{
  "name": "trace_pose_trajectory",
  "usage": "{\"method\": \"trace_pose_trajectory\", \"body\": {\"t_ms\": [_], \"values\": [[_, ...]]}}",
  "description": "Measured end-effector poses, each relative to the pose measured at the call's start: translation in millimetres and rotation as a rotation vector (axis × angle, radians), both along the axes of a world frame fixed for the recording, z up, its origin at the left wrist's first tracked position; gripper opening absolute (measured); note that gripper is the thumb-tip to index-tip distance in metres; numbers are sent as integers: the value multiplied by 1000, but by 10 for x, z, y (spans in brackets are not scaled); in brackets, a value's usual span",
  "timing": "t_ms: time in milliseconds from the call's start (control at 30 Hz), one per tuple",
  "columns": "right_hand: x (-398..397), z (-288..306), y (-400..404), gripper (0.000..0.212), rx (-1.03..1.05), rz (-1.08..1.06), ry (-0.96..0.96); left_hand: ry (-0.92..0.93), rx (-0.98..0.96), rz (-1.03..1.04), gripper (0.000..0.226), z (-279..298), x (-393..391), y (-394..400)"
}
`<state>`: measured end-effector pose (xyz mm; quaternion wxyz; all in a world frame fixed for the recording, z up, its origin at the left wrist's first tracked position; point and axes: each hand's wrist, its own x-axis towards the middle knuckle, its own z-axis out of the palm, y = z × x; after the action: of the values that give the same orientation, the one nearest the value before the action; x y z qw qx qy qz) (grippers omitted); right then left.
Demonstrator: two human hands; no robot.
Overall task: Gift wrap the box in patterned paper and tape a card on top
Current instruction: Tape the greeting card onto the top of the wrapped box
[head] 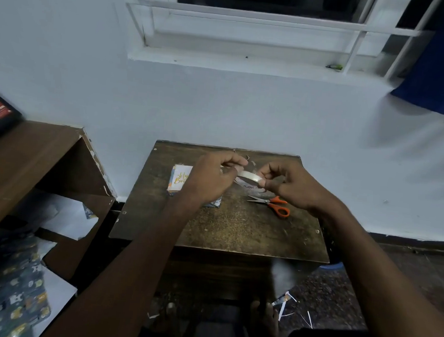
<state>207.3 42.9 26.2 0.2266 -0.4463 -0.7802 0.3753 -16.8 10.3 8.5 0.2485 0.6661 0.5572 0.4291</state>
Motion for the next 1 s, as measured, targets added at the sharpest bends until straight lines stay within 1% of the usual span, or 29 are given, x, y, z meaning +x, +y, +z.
{"method": "trace_pose_trajectory", "body": {"t_ms": [100, 233, 333, 467, 533, 600, 667, 733, 767, 800, 900, 1000], "values": [[40, -28, 27, 14, 3, 9, 51, -56, -27, -5, 16, 50, 53, -28], [16, 13, 1, 13, -3, 23, 77, -71, -70, -30, 17, 69, 90, -63], [-12, 22, -8, 12, 6, 24, 83, -119, -50, -7, 13, 42, 106, -74], [-18, 33, -14, 9, 48, 52, 76, -263, -76, 4, 3, 42, 140, -86], [-27, 39, -30, 12, 75, 74, 100, -344, -87, 18, 3, 50, 166, -86], [-66, 9, -25, 10, 127, 77, 105, -393, -81, 19, 2, 53, 184, -73], [-119, -56, -9, 10, 196, 55, 66, -440, -54, 13, 3, 71, 202, -77], [-150, -116, 7, 7, 245, 13, -3, -549, -38, 30, 4, 114, 203, -86], [-158, -138, 7, 7, 249, -8, -30, -601, -39, 38, 5, 133, 196, -91], [-168, -165, 4, 11, 236, -26, -38, -624, -40, 39, 5, 149, 185, -95], [-194, -227, 7, 20, 177, -61, -14, -544, -54, -9, 7, 149, 134, -92], [-198, -276, 33, 14, 148, -94, -17, -465, -105, -111, 20, 146, 91, -107]]}}
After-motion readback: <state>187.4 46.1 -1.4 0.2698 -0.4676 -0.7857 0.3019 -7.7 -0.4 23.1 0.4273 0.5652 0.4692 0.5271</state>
